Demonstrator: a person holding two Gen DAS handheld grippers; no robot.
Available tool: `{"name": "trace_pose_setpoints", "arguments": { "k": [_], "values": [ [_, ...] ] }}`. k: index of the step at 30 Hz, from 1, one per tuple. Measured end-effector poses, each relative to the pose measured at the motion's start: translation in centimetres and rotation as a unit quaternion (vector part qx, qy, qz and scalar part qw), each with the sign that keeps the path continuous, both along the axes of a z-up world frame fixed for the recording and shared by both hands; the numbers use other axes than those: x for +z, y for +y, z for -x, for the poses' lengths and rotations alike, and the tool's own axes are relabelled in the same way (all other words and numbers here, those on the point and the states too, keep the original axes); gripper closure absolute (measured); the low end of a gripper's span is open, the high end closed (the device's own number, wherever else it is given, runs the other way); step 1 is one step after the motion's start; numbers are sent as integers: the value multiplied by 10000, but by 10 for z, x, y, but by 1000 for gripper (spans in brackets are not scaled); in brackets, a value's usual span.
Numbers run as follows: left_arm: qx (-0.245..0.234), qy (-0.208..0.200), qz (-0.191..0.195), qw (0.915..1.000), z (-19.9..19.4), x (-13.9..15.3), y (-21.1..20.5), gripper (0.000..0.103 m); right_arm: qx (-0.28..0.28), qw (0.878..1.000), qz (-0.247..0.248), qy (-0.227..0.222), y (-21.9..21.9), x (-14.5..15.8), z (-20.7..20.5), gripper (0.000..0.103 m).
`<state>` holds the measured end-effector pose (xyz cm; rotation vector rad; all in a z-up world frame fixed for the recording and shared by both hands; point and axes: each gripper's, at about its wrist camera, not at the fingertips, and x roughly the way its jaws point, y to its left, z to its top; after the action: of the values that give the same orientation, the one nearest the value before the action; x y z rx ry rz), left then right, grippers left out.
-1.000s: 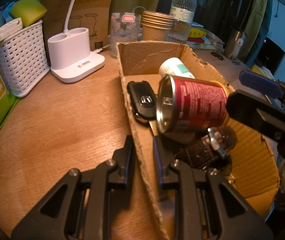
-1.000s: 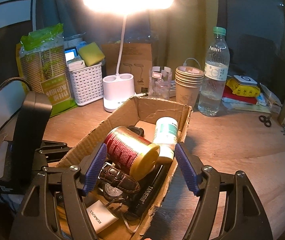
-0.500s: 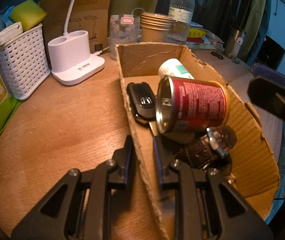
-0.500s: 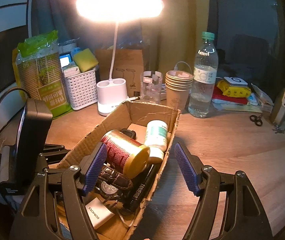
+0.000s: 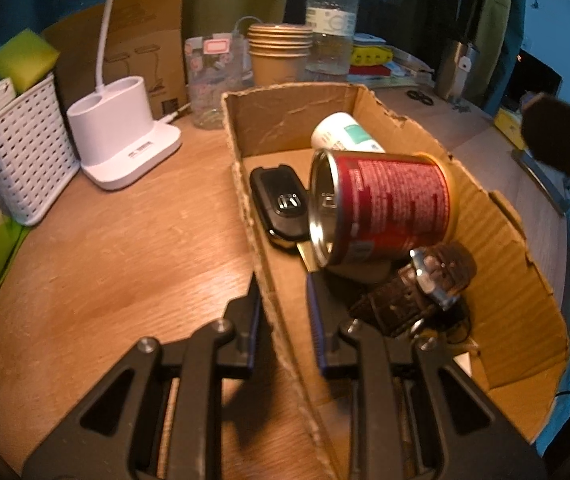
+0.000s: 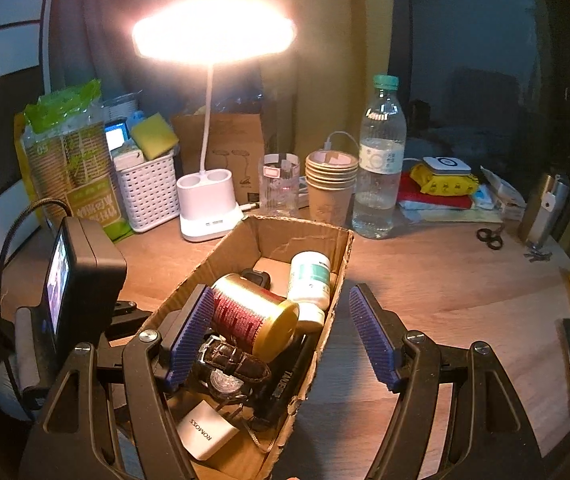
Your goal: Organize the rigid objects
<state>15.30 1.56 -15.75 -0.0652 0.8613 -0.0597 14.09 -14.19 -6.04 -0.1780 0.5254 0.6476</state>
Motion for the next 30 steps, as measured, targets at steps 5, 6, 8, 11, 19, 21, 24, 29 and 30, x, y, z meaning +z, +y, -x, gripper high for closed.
{"name": "trace_pose_setpoints", "arguments": {
  "k": [5,6,8,11,19,21,24,29,30],
  "values": [
    [-62,-11,-90,9999,-4,1,-16,80,-158,9999,-48,36,-15,2,-1,29],
    [-82,1,-104,9999,-5,1,-20,80,-191,9998,-70,46,-18,2,-1,29],
    [-118,10,-132,9998,-7,2,-29,80,-293,9994,-137,109,-27,0,-5,29],
    [-198,33,-167,9997,-13,2,-41,80,-386,9989,-194,181,-35,-2,-9,29],
    [-167,51,-271,9995,-20,4,-61,80,-489,9982,-264,228,-48,-6,-12,29],
    [-154,45,-331,9993,-20,5,-61,80,-508,9980,-300,240,-51,-6,-12,29],
    [-96,16,-395,9992,-18,6,-62,79,-577,9976,-306,236,-54,-6,-11,29],
    [31,-115,-469,9988,-10,11,-59,56,-670,9972,-276,159,-61,-4,-7,29],
    [50,-139,-461,9988,-8,12,-58,51,-679,9972,-282,154,-63,-4,-6,29]
  ]
}}
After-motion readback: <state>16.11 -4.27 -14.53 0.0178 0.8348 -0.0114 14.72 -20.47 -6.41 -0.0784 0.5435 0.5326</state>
